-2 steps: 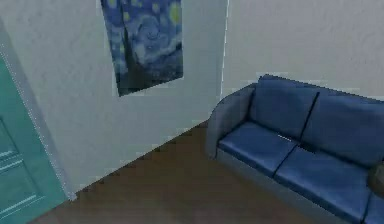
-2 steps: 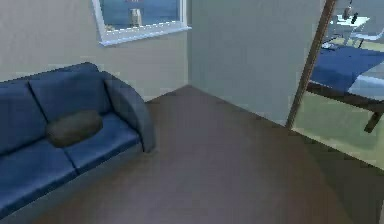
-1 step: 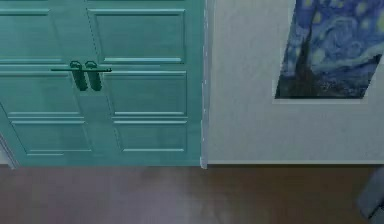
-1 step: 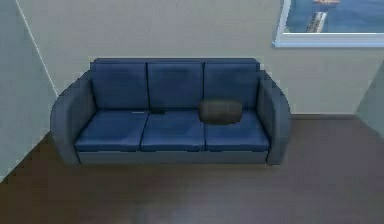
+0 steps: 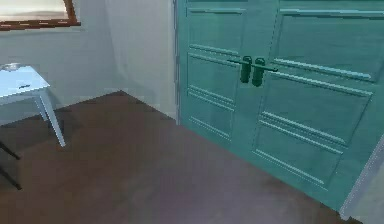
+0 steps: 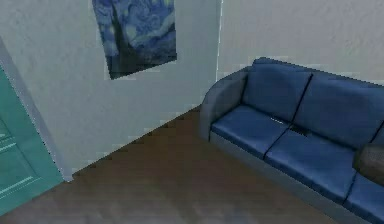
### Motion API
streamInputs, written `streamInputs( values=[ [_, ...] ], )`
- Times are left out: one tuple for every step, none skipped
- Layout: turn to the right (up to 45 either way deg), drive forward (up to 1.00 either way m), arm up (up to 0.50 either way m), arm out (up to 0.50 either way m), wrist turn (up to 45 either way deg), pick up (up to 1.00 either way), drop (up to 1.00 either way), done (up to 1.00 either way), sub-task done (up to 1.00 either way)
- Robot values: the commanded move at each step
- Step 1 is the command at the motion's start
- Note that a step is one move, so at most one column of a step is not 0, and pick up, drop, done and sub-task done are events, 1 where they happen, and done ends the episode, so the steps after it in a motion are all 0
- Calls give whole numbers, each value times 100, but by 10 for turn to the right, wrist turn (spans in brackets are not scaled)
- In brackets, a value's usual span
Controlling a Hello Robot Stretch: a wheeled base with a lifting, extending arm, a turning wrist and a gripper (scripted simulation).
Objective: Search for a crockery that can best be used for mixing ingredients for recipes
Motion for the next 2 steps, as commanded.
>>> streamInputs(
  values=[
    [-210,0,0,0,0,0,0,0,0],
    [0,100,0,0,0,0,0,0,0]
  ],
)
